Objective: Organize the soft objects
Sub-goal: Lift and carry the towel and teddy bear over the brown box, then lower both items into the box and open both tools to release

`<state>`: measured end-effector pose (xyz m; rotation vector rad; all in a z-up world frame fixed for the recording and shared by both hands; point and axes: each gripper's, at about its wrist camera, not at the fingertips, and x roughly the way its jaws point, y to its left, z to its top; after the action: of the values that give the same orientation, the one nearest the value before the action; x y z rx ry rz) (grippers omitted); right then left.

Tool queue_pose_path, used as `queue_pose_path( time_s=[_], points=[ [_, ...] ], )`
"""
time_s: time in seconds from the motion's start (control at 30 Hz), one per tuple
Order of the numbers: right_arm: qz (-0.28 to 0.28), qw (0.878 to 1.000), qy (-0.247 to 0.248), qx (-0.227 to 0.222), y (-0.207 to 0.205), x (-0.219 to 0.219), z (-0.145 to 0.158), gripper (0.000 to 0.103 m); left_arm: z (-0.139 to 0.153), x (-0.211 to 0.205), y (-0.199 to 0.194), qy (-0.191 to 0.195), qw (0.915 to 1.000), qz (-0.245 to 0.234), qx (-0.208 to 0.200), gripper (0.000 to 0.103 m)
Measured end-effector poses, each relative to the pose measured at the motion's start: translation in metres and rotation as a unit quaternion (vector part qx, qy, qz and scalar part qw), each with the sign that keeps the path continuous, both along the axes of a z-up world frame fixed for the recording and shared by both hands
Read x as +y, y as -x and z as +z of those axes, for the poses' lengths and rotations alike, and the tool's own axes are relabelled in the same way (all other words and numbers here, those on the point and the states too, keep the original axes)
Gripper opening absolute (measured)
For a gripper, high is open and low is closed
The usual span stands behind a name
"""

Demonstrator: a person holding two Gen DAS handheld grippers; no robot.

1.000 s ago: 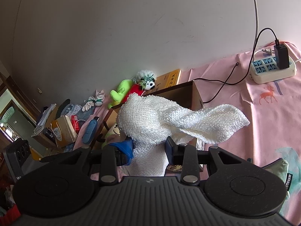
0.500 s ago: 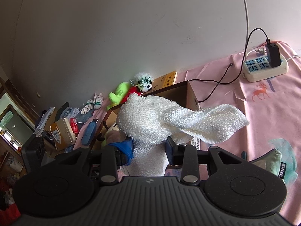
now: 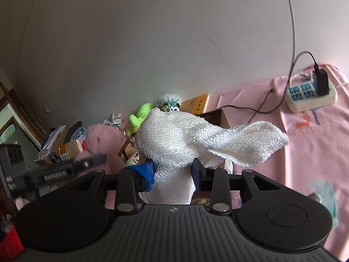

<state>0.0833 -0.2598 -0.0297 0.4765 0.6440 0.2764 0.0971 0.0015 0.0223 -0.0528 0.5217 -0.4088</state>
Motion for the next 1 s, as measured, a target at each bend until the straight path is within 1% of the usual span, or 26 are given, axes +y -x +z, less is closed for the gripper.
queue_pose_path(
  time_s=[0.1, 0.2, 0.27, 0.33, 0.43, 0.53, 0.6, 0.73, 0.83, 0.9, 1.0],
  points=[
    [0.011, 1.0, 0.011, -0.024, -0.016, 0.005, 0.013, 0.018, 0.019, 0.002, -0.014, 0.003, 0.9993, 0.028, -0.026, 0.034],
    [0.023, 0.998, 0.032, -0.047, -0.036, 0.014, 0.024, 0.018, 0.024, -0.001, -0.031, 0.003, 0.9981, 0.049, -0.036, 0.034],
    [0.032, 0.997, 0.046, -0.059, -0.052, 0.022, 0.028, 0.018, 0.018, -0.004, -0.045, 0.004, 0.9983, 0.051, -0.027, 0.034],
    [0.043, 0.996, 0.059, -0.061, -0.072, 0.03, 0.027, 0.018, 0.006, -0.009, -0.058, 0.003, 0.9987, 0.049, -0.011, 0.034],
    [0.061, 0.994, 0.078, -0.054, -0.1, 0.045, 0.016, 0.018, -0.015, -0.019, -0.072, -0.019, 0.9984, 0.054, 0.008, 0.033],
    [0.078, 0.991, 0.103, -0.033, -0.124, 0.061, -0.002, 0.018, -0.033, -0.022, -0.076, -0.027, 0.998, 0.049, 0.029, 0.022],
    [0.089, 0.99, 0.107, -0.012, -0.136, 0.069, -0.016, 0.018, -0.041, -0.023, -0.077, -0.028, 0.9978, 0.048, 0.038, 0.022],
    [0.094, 0.988, 0.119, 0.02, -0.159, 0.084, -0.044, 0.018, -0.056, -0.022, -0.084, -0.03, 0.9965, 0.053, 0.058, 0.022],
    [0.106, 0.986, 0.113, 0.056, -0.174, 0.092, -0.063, 0.023, -0.067, -0.019, -0.088, -0.031, 0.9953, 0.051, 0.076, 0.022],
    [0.1, 0.985, 0.115, 0.083, -0.181, 0.096, -0.074, 0.024, -0.071, -0.019, -0.086, -0.03, 0.9948, 0.05, 0.084, 0.022],
    [0.087, 0.98, 0.135, 0.12, -0.186, 0.092, -0.089, 0.024, -0.075, -0.019, -0.084, -0.028, 0.9938, 0.05, 0.096, 0.023]
  ],
)
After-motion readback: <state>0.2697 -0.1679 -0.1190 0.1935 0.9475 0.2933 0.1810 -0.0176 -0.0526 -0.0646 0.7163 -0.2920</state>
